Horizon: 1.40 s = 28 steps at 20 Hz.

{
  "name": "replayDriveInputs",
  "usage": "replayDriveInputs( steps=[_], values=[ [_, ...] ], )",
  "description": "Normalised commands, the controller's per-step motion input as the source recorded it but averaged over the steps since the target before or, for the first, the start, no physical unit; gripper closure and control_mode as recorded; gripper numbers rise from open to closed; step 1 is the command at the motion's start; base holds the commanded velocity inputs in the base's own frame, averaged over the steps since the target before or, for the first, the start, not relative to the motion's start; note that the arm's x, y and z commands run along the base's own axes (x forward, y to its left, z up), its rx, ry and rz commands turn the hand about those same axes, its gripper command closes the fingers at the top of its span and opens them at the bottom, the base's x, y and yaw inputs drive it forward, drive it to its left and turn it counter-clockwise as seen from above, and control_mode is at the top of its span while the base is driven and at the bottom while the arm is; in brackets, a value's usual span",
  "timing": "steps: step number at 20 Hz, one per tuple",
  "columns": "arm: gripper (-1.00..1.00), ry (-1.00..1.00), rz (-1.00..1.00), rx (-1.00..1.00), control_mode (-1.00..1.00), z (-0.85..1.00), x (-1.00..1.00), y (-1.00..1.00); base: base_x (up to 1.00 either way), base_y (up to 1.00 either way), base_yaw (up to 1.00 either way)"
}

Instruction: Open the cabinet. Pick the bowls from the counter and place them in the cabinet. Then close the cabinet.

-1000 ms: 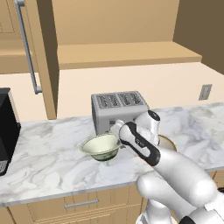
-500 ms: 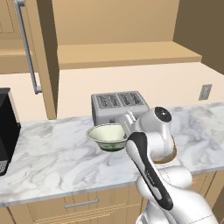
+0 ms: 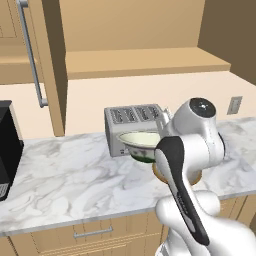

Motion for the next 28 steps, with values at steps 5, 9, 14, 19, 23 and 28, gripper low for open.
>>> replayDriveInputs(
  steps=[5,9,14,19,23,28],
  values=[
    [1.00,0.16,-0.08,0.00,-1.00,0.83,-0.36,-0.07,0.00,0.00,0.00],
    [1.00,0.00,0.00,0.00,-1.00,0.73,-0.38,-0.05,0.00,0.00,0.00],
    [1.00,-0.22,0.00,0.00,-1.00,0.66,-0.43,-0.02,0.00,0.00,0.00],
    [1.00,-0.35,0.00,-0.01,-1.00,0.67,-0.54,-0.06,0.00,0.00,0.00],
    [1.00,-0.34,0.00,-0.02,-1.00,0.69,-0.38,-0.11,0.00,0.00,0.00],
    [1.00,-0.17,0.00,-0.01,-1.00,0.56,0.02,-0.10,0.00,0.00,0.00]
  ],
)
